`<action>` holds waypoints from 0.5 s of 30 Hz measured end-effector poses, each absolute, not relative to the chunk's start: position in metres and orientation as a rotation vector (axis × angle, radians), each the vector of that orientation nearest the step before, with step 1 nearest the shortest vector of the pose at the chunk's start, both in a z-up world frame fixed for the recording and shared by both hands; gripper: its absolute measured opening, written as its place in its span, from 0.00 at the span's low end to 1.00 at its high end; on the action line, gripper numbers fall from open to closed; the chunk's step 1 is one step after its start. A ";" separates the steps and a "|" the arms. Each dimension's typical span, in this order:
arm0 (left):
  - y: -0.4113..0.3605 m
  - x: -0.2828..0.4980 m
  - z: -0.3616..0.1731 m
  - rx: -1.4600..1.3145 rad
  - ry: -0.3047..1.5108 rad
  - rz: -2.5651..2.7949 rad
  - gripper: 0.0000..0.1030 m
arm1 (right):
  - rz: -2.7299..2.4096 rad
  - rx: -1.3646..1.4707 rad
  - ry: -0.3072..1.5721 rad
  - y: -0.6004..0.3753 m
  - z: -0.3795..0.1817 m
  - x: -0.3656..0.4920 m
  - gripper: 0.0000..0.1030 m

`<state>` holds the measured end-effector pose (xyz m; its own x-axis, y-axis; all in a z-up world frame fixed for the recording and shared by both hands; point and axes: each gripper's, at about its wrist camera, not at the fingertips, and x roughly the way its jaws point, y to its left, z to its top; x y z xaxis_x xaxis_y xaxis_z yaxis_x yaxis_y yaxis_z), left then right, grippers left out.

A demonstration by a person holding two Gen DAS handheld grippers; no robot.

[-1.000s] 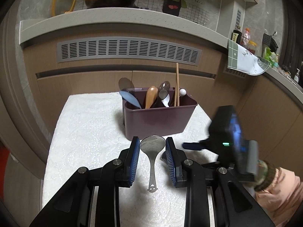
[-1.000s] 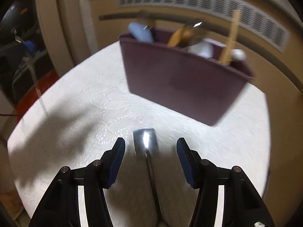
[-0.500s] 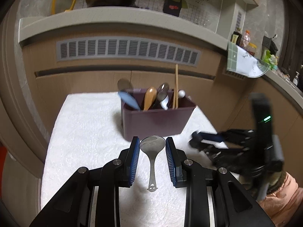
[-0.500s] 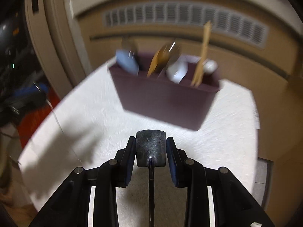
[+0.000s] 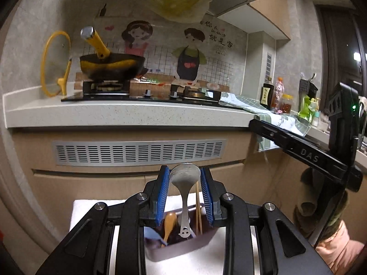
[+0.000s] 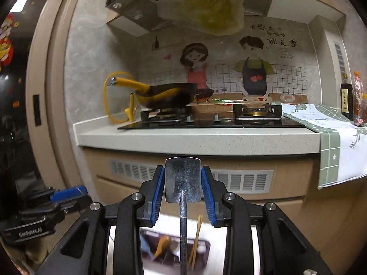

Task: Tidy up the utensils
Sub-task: 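Insert both utensils into the caddy, open both tools and withdraw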

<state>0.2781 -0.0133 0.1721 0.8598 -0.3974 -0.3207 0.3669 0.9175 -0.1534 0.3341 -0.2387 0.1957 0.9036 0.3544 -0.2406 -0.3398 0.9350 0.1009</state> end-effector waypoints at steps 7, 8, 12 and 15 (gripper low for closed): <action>-0.010 0.332 0.136 -0.130 0.443 -0.399 0.28 | 0.370 0.083 0.305 -0.234 0.151 0.373 0.29; -0.009 0.340 0.129 -0.137 0.459 -0.400 0.28 | 0.361 0.079 0.308 -0.231 0.144 0.378 0.29; -0.011 0.362 0.104 -0.151 0.514 -0.402 0.28 | 0.349 0.064 0.322 -0.223 0.118 0.395 0.29; -0.012 0.373 0.090 -0.157 0.547 -0.402 0.28 | 0.332 0.059 0.331 -0.221 0.104 0.406 0.29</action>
<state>0.3731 -0.0116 0.0896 0.7789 -0.4115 -0.4733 0.3291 0.9106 -0.2502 0.4064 -0.2206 0.1037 0.8919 0.3296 -0.3097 -0.3105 0.9441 0.1106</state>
